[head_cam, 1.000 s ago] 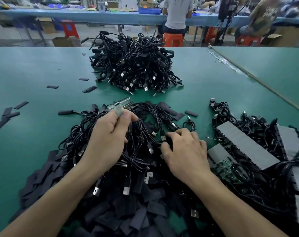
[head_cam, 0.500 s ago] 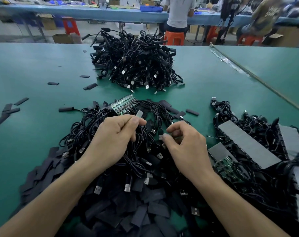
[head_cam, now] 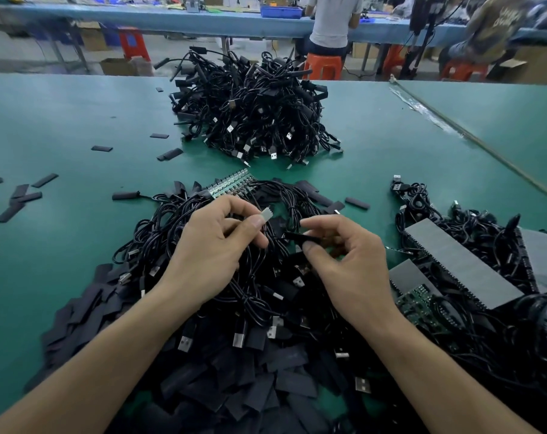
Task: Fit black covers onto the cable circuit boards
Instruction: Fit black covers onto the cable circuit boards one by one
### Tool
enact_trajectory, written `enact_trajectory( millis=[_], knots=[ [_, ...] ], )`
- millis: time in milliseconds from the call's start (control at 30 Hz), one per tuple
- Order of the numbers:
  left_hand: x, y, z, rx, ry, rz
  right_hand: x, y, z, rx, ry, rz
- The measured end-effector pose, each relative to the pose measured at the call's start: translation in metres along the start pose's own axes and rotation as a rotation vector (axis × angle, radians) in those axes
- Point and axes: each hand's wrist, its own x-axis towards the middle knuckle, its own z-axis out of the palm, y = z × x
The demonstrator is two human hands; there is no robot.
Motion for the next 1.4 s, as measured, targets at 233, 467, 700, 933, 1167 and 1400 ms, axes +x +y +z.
enact_trajectory(
  millis=[233,467,700,933,1167,1400],
  knots=[
    [0.0,-0.003,0.0,0.046,-0.033,0.024,0.0,-0.002,0.003,0.102,-0.012,-0.011],
    [-0.001,0.0,0.001,0.078,-0.081,0.033,-0.001,-0.006,0.005,0.2,-0.076,-0.049],
    [-0.003,0.003,0.004,0.028,-0.148,0.022,-0.001,-0.003,0.007,0.22,-0.14,-0.022],
    [-0.002,0.003,0.005,0.051,-0.089,0.04,-0.002,-0.005,0.004,0.096,-0.175,-0.022],
    [-0.001,0.008,0.001,0.107,-0.091,-0.01,0.001,-0.005,0.0,0.111,-0.002,0.007],
    [0.002,0.005,-0.003,0.165,-0.102,-0.039,0.0,-0.007,0.002,0.14,-0.025,0.029]
  ],
)
